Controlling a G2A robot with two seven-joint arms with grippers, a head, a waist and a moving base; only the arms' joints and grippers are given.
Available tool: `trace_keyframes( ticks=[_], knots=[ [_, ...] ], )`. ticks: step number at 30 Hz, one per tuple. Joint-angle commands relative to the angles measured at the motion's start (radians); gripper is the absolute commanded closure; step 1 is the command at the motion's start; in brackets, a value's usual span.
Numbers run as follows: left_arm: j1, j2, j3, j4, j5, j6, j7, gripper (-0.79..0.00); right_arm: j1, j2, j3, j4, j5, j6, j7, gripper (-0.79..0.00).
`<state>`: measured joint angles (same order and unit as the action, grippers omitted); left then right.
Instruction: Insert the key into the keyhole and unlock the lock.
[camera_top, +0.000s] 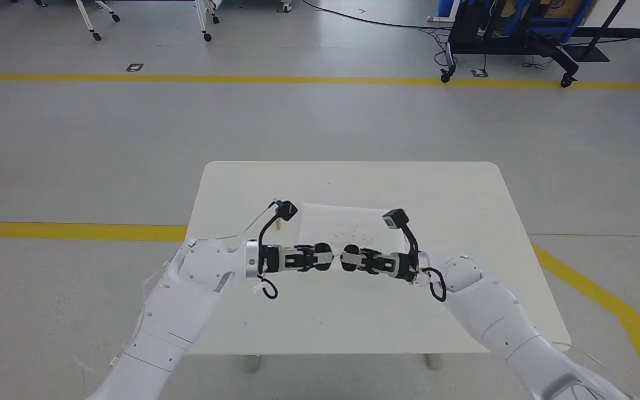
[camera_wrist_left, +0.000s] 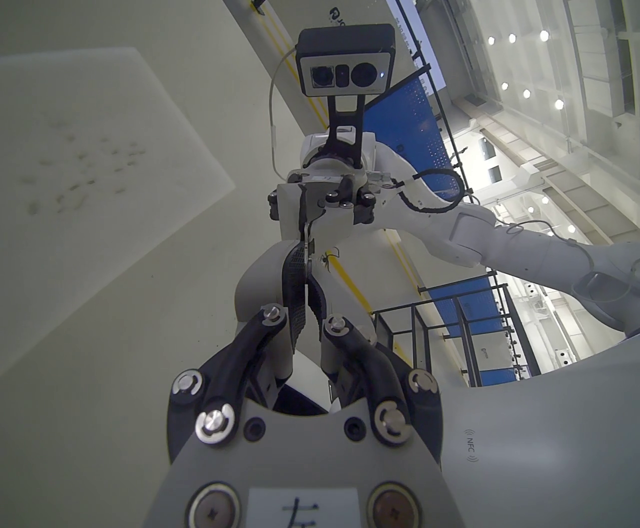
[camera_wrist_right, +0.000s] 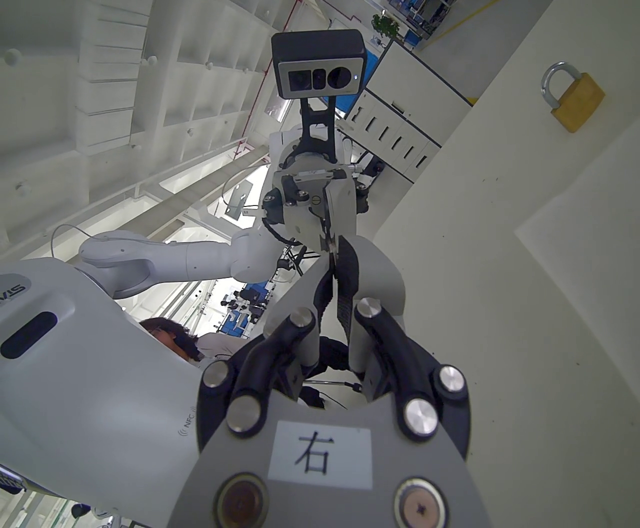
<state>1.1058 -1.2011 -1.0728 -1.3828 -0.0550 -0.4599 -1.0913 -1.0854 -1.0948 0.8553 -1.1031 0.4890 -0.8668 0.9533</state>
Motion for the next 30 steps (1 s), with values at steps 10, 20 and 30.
trace_keyframes(
  ticks=[10,20,30],
  knots=[
    [0.004,0.014,-0.032,-0.012,0.027,-0.003,0.061,-0.785,0.009,0.02,-0.038,-0.003,-0.01,-0.046,-0.046,0.0],
    [0.166,0.08,-0.288,-0.315,0.556,0.046,0.268,-0.785,-0.01,0.038,0.041,0.039,0.036,-0.145,-0.181,0.0],
    [0.217,0.079,-0.176,-0.251,1.101,0.199,0.458,-0.785,-0.073,0.038,0.191,0.015,-0.027,-0.145,-0.336,0.0]
  ],
)
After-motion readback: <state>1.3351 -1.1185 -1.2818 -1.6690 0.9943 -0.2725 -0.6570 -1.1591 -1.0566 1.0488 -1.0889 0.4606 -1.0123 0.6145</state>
